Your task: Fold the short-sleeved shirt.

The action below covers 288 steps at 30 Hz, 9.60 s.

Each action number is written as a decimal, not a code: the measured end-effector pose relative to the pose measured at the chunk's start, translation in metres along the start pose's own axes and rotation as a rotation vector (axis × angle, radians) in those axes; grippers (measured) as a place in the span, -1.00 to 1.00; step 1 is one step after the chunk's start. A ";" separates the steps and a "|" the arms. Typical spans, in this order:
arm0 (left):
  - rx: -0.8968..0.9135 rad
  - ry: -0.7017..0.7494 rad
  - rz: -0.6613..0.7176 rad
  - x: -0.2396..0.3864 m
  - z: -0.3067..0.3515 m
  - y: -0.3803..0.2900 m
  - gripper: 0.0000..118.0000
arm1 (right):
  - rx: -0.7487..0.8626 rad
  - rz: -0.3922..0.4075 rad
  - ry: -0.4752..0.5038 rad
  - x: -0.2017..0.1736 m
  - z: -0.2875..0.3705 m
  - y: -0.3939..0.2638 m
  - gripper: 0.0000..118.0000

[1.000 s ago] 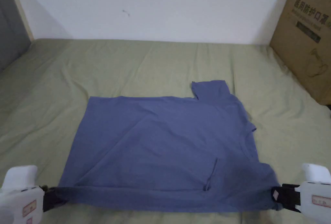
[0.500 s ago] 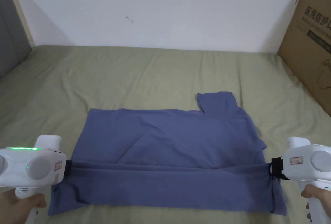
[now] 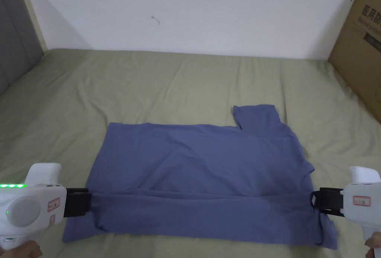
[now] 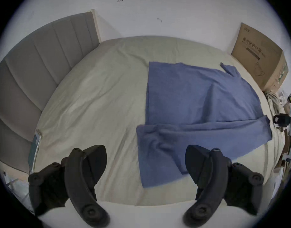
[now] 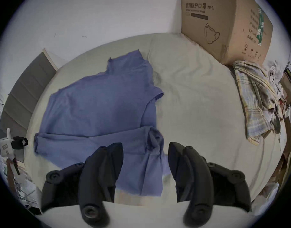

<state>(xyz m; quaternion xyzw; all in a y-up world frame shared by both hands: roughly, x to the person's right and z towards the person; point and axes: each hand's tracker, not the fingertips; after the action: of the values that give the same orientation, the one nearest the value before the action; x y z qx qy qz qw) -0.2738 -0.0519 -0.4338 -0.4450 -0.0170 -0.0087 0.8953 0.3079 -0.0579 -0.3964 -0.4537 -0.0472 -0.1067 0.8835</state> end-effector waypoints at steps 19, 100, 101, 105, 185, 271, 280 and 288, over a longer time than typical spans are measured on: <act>-0.033 -0.065 0.114 -0.014 -0.014 -0.059 0.70 | -0.043 -0.088 0.067 -0.020 0.017 -0.087 -0.99; -0.047 -0.097 0.099 0.034 0.027 -0.057 -1.00 | -0.055 -0.040 0.110 -0.033 0.020 -0.068 -1.00; -0.050 -0.095 0.095 0.036 0.022 -0.055 -1.00 | -0.057 -0.030 0.105 -0.036 0.013 -0.065 -1.00; -0.073 -0.078 0.070 0.042 0.006 -0.037 -1.00 | -0.058 -0.020 0.099 -0.034 -0.012 -0.026 -1.00; 0.047 -0.068 -0.077 0.004 0.036 0.117 -0.95 | 0.043 0.200 0.022 -0.017 0.069 0.102 -0.94; -0.221 -0.777 0.692 -0.105 -0.068 -0.086 -0.92 | 0.512 0.184 -0.073 -0.201 0.074 -0.063 -1.00; -0.217 -0.737 0.508 -0.118 -0.040 -0.061 -0.92 | 0.486 0.172 -0.063 -0.195 0.073 -0.065 -1.00; -0.203 -0.585 0.498 -0.140 -0.010 -0.061 -0.92 | 0.478 0.165 -0.053 -0.190 0.073 -0.070 -1.00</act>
<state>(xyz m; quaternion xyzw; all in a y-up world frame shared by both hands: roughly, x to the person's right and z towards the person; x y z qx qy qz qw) -0.4155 -0.0974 -0.3965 -0.5054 -0.1618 0.3340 0.7790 0.1082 -0.0102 -0.3324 -0.2369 -0.0569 -0.0079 0.9698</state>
